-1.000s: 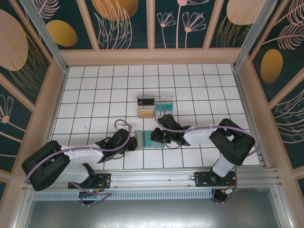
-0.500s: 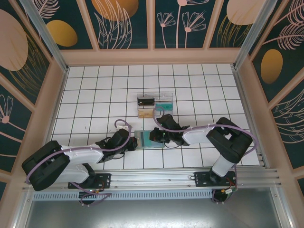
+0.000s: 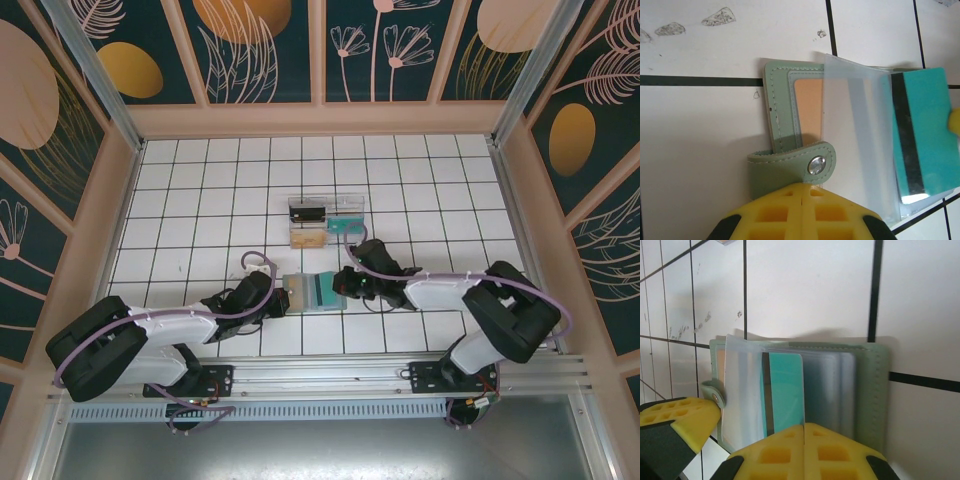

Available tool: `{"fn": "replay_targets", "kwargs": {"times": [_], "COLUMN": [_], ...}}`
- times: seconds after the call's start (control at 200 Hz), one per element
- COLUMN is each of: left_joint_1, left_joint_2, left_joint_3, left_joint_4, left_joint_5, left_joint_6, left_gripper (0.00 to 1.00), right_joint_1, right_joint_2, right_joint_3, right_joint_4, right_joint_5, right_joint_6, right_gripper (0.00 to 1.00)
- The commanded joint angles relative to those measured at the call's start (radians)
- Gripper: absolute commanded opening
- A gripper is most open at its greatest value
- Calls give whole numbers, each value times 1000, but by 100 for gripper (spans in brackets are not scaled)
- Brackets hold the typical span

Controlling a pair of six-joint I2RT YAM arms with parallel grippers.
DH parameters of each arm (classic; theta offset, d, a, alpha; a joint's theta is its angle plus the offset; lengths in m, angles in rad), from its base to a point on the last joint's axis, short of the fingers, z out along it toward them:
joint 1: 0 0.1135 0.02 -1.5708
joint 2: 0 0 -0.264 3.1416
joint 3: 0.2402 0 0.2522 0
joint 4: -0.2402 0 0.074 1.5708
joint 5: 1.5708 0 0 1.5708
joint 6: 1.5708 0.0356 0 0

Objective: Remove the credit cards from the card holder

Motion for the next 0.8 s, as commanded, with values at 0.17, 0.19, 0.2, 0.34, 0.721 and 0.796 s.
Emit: {"fn": "replay_targets", "kwargs": {"times": [0.17,0.19,0.2,0.34,0.721,0.796], "left_joint_1": [4,4,4,4,4,4], "left_joint_2": [-19,-23,-24,-68,-434,-521], "left_joint_3": [0,0,2,2,-57,-87], "left_joint_4": [-22,-22,-24,-38,-128,-142], "left_joint_5": [-6,-6,-7,-15,-144,-179], "left_joint_6": [1,1,2,0,-24,-35], "left_gripper": [0,0,0,0,64,88], "right_joint_1": [-38,-40,-39,-41,-28,-16], "right_joint_2": [-207,-219,-226,-307,-357,-343], "right_joint_3": [-20,-17,-14,32,277,319], "right_joint_4": [-157,-172,-180,-287,-477,-483], "right_joint_5": [67,72,74,135,331,359], "right_joint_6": [-118,-123,-126,-202,-745,-878], "right_gripper": [0,0,0,0,0,0]}}
